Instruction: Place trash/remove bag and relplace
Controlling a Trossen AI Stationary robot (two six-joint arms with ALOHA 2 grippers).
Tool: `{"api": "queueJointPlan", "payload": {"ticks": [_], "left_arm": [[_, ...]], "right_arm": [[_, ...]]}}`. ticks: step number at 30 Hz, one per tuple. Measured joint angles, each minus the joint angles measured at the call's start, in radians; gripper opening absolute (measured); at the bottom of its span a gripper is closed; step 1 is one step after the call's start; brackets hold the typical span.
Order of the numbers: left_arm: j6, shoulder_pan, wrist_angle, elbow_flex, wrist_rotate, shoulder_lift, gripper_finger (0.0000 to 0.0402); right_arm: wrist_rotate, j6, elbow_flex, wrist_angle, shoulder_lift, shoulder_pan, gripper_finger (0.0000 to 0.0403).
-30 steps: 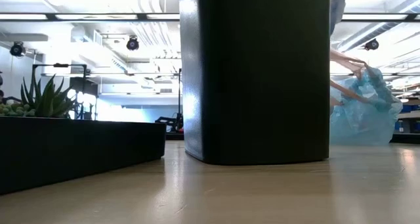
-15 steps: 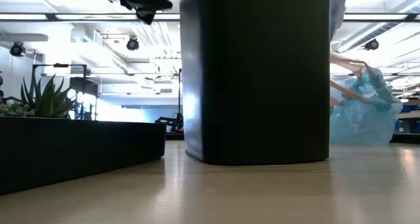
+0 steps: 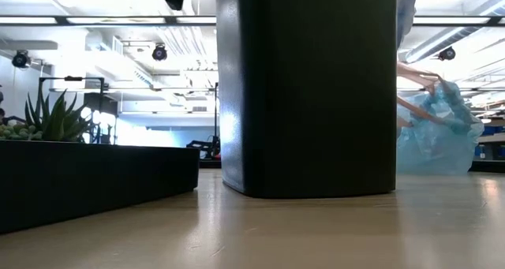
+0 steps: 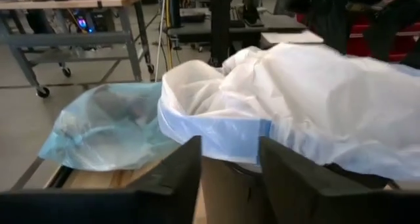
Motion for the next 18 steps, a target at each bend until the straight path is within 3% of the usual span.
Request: {"api": "queueJointPlan", "payload": {"ticks": [5,9,18], "left_arm": [[0.006,-0.009,0.075,0.000,0.081,0.076,0.0193],[0.019,-0.009,0.085,-0.001,0.111,0.089,0.0222],[-0.005,-0.018,0.112,-0.001,0.194,0.075,0.0211]], "right_arm": [[0.018,0.002,-0.003,0.003,0.000,0.000,0.0291],[0.017,0.003,-0.003,0.006,0.000,0.000,0.0296],[0.017,0.002,-0.003,0.005,0.000,0.000,0.0281]]}}
